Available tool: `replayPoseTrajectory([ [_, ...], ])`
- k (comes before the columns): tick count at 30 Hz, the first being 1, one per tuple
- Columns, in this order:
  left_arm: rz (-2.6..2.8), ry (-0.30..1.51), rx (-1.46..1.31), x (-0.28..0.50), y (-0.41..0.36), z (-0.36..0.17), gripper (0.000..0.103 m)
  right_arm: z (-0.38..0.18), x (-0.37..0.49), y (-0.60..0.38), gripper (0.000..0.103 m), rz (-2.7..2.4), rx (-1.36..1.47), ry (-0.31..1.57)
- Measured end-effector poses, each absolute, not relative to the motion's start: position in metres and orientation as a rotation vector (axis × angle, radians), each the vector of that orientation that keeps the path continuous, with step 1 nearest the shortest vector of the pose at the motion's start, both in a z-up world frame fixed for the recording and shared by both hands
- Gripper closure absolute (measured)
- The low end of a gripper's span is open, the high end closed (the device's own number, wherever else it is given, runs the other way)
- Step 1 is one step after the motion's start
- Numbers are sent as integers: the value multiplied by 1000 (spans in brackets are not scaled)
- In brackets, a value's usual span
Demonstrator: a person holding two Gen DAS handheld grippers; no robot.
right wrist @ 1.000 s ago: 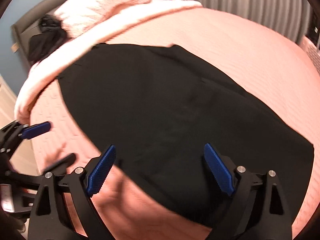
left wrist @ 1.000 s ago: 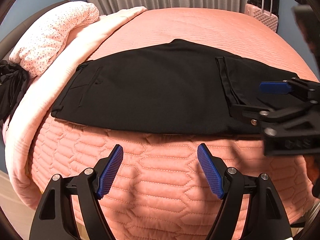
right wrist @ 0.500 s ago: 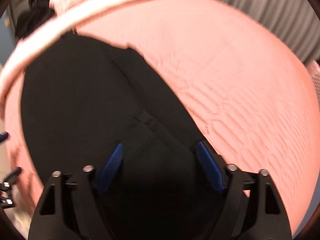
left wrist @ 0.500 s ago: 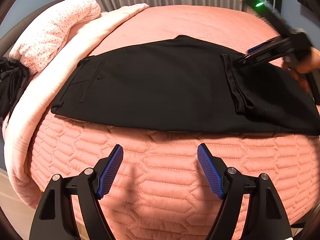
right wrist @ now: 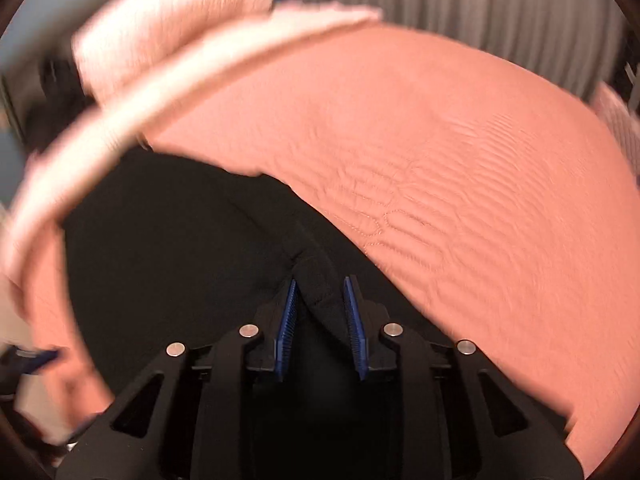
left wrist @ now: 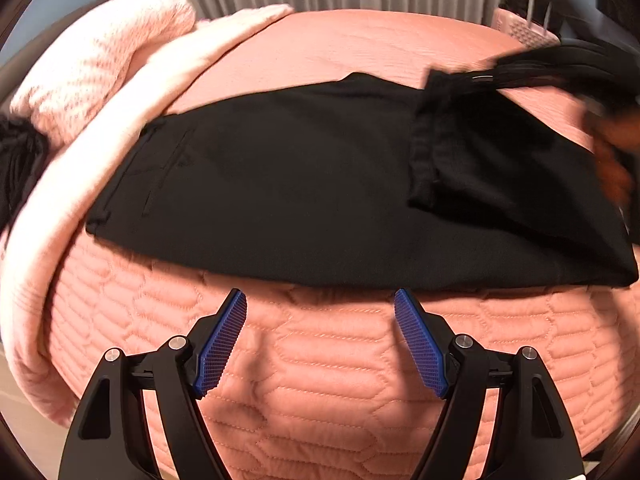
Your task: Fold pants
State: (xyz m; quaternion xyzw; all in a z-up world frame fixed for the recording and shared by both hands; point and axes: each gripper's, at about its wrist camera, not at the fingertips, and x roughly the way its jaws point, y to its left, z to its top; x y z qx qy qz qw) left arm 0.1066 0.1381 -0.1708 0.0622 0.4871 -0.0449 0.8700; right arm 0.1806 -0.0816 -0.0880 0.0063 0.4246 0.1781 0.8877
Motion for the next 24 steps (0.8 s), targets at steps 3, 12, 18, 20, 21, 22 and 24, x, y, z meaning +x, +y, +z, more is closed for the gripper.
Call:
replayPoseTrajectory([
  [3, -56, 1042, 92, 111, 155, -177, 29, -132, 155, -98, 78, 343, 19, 1013],
  [12, 89, 1045, -237, 147, 259, -178, 29, -75, 111, -118, 49, 308, 81, 852],
  [18, 153, 1033, -490, 195, 325, -199, 23, -65, 89, -129, 48, 289, 182, 860],
  [20, 181, 1009, -513, 206, 332, -200, 16, -69, 85, -123, 48, 282, 209, 882],
  [21, 198, 1002, -552, 211, 336, -202, 16, -70, 77, -124, 48, 286, 217, 893],
  [22, 211, 991, -600, 211, 338, -203, 11, -71, 75, -123, 48, 288, 219, 903],
  [24, 263, 914, -753, 207, 346, -203, 11, -74, 74, -116, 47, 294, 211, 910],
])
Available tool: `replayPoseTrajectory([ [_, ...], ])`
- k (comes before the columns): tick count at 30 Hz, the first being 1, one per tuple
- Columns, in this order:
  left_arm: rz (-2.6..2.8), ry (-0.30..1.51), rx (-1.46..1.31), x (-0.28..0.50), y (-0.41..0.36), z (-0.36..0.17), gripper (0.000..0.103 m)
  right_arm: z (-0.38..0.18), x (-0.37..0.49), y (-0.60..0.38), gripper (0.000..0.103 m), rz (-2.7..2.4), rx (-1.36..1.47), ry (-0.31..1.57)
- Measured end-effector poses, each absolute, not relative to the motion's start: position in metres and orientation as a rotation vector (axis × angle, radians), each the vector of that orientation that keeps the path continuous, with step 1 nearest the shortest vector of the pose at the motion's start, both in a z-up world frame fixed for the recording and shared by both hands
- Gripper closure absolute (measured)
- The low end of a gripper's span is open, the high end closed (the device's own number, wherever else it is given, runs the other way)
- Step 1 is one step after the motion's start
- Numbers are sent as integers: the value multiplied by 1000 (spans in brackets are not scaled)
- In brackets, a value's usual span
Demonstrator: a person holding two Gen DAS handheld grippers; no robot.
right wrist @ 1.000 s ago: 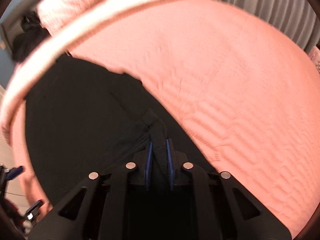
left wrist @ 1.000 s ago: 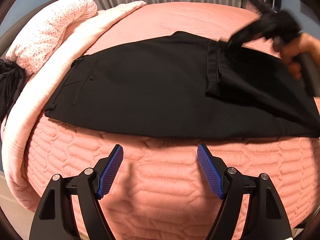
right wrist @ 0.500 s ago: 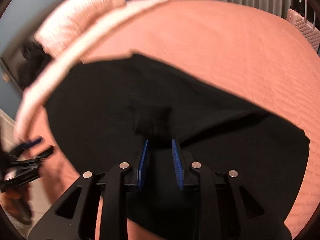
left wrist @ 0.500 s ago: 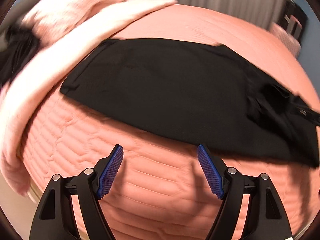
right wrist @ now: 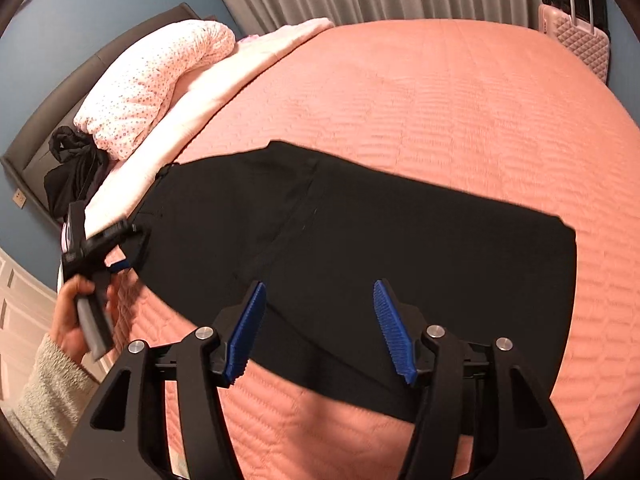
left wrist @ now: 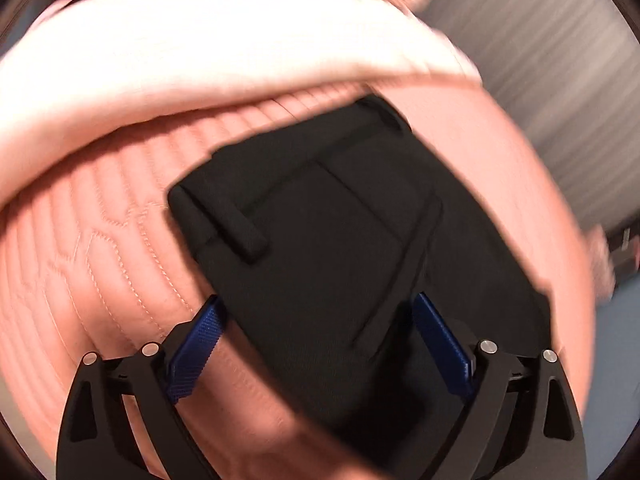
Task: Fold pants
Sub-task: 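Grasp the trouser edge with the left tool and fold it over the stack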
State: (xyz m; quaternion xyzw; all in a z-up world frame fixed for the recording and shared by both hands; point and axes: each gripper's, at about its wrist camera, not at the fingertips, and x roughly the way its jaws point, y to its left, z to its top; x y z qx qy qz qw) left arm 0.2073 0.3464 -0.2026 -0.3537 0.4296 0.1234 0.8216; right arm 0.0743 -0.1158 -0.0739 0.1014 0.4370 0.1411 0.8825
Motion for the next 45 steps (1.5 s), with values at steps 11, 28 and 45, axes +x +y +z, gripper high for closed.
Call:
replayPoseTrajectory([
  [11, 228, 719, -780, 238, 355, -188, 80, -88, 64, -130, 47, 226, 272, 933],
  [28, -630, 847, 291, 134, -82, -136, 84, -104, -9, -276, 41, -72, 416, 922],
  [45, -738, 784, 216, 48, -115, -81, 60, -123, 83, -262, 41, 297, 573, 986],
])
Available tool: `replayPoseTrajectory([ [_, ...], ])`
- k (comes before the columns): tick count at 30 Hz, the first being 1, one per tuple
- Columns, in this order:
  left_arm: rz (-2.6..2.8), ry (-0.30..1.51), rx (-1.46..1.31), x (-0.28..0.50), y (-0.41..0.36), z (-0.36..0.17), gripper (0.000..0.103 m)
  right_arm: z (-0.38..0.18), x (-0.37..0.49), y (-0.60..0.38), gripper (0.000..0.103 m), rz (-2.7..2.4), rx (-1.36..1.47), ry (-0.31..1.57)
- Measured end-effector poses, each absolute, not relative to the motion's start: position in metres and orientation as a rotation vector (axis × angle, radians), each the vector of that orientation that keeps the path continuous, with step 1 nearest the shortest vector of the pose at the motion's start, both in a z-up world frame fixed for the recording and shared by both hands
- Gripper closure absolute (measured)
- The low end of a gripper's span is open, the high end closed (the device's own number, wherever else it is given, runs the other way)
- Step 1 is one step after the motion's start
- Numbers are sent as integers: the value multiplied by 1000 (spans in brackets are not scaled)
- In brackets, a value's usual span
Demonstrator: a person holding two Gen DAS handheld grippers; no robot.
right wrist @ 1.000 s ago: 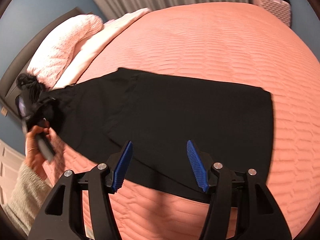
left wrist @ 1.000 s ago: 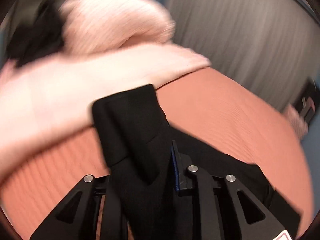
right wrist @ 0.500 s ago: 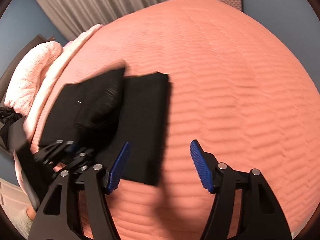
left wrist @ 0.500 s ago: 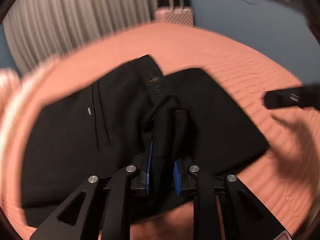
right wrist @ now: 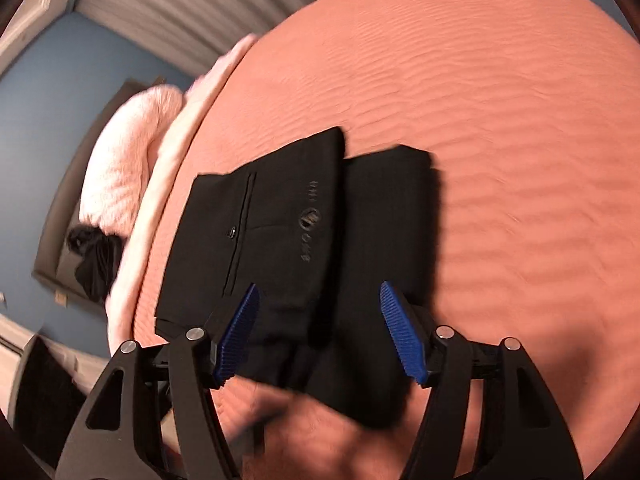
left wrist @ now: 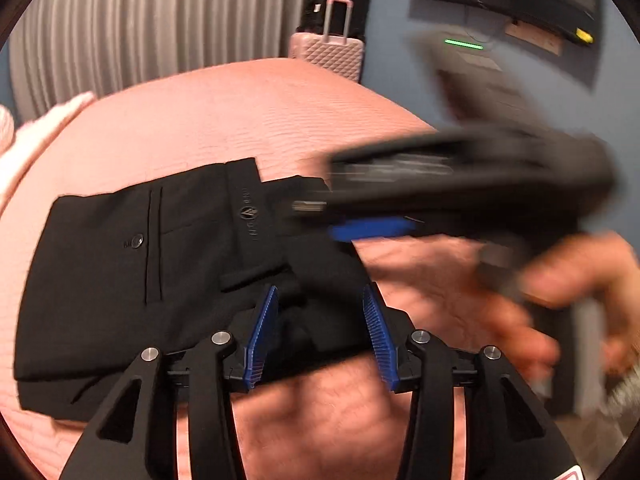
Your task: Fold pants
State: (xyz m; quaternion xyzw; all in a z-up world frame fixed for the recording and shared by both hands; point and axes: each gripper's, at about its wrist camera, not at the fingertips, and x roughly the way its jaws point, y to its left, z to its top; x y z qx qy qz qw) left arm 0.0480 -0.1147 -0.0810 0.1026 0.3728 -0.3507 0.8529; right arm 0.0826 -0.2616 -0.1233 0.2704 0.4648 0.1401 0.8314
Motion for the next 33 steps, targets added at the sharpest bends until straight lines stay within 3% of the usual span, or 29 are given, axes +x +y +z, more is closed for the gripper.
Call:
replayPoseTrajectory([
  [4, -680, 788, 234, 28, -87, -74, 60, -140, 114, -241, 43, 369, 547, 1055],
  [6, -624, 785, 253, 25, -68, -72, 58, -151, 126, -231, 51, 388, 557, 1083],
  [8, -570, 797, 252, 29, -51, -72, 49, -153, 129, -222, 57, 390, 528, 1082],
  [10, -515, 808, 232, 33, -30, -71, 49, -152, 129, -215, 71, 380, 509, 1071],
  [11, -491, 816, 225, 36, -20, -72, 49, -150, 131, -211, 84, 382, 505, 1070],
  [14, -407, 824, 235, 41, 2, -71, 49, -113, 121, -192, 90, 349, 373, 1020],
  [18, -330, 799, 225, 43, 32, -58, 43, -78, 93, -209, 91, 296, 351, 980],
  [19, -320, 797, 215, 44, 40, -56, 38, -81, 85, -220, 91, 245, 343, 990],
  [22, -292, 809, 185, 52, 57, -56, 37, -129, 80, -252, 88, 102, 367, 1077],
  [23, -285, 821, 174, 57, 58, -58, 37, -146, 81, -257, 75, 94, 365, 1091],
  [26, -255, 849, 159, 73, 57, -60, 37, -138, 75, -263, 62, 109, 444, 1039],
  [33, -227, 861, 188, 105, 33, -60, 37, -86, 31, -253, 64, 31, 284, 866],
])
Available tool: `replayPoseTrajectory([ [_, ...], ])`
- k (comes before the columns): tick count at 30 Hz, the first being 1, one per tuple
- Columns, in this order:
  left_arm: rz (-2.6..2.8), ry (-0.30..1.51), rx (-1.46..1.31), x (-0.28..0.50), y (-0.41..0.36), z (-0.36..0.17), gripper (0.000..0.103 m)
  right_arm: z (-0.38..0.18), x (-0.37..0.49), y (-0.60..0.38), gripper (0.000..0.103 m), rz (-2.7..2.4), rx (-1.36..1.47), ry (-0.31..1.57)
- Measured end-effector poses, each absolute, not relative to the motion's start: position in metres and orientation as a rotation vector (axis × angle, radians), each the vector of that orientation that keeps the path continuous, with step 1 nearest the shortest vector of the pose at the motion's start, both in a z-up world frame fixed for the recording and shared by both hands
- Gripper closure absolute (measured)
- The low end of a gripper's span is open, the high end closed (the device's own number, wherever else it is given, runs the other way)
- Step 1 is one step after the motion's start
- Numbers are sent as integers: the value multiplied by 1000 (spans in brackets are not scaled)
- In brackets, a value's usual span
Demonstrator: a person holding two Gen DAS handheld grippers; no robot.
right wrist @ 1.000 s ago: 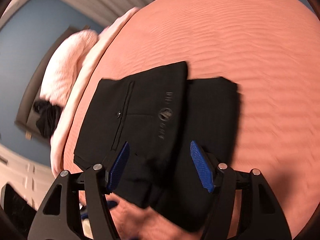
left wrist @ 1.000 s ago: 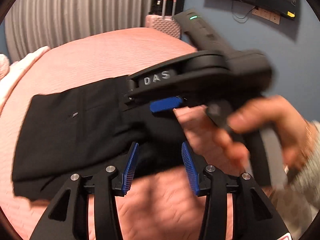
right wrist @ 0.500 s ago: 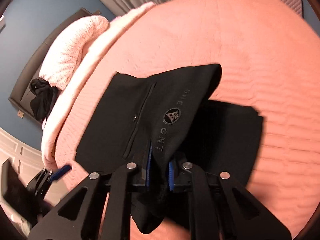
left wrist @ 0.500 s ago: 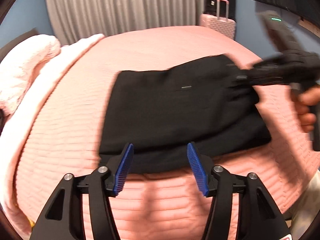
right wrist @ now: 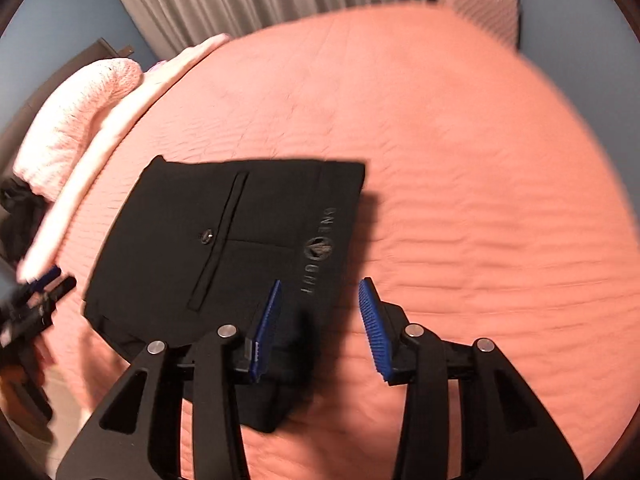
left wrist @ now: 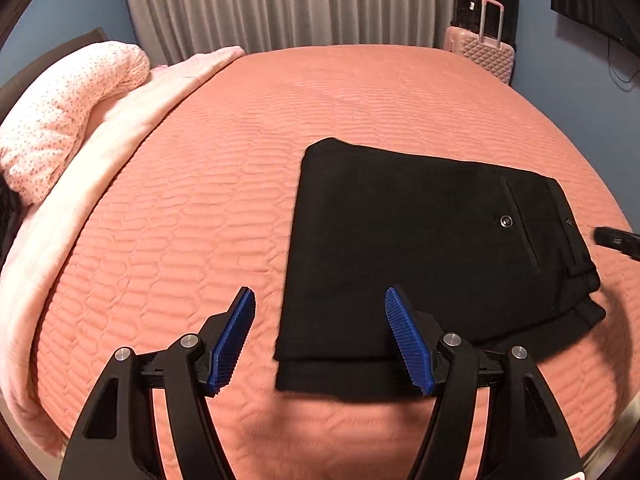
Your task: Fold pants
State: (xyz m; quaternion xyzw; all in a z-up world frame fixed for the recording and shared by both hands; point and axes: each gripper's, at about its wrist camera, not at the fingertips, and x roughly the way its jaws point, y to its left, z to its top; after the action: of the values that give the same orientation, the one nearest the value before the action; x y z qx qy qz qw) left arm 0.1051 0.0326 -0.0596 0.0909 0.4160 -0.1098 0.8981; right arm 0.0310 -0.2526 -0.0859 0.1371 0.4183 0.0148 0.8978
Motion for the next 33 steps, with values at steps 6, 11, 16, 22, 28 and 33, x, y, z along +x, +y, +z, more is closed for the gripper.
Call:
replayPoseTrajectory([
  [6, -201, 936, 294, 130, -2, -105, 31, -144, 56, -216, 68, 126, 198, 1013],
  [11, -209, 942, 233, 131, 11, -104, 31, -106, 40, -234, 66, 114, 331, 920],
  [16, -170, 916, 200, 123, 40, -84, 31, -106, 9, -263, 65, 23, 382, 937],
  [22, -106, 922, 217, 122, 61, -82, 31, -140, -14, -279, 65, -1, 573, 1008],
  [28, -223, 986, 126, 158, 70, -89, 26, -154, -16, -277, 65, 60, 724, 973],
  [33, -356, 1079, -47, 190, 70, -111, 26, -159, 10, -290, 65, 69, 755, 967],
])
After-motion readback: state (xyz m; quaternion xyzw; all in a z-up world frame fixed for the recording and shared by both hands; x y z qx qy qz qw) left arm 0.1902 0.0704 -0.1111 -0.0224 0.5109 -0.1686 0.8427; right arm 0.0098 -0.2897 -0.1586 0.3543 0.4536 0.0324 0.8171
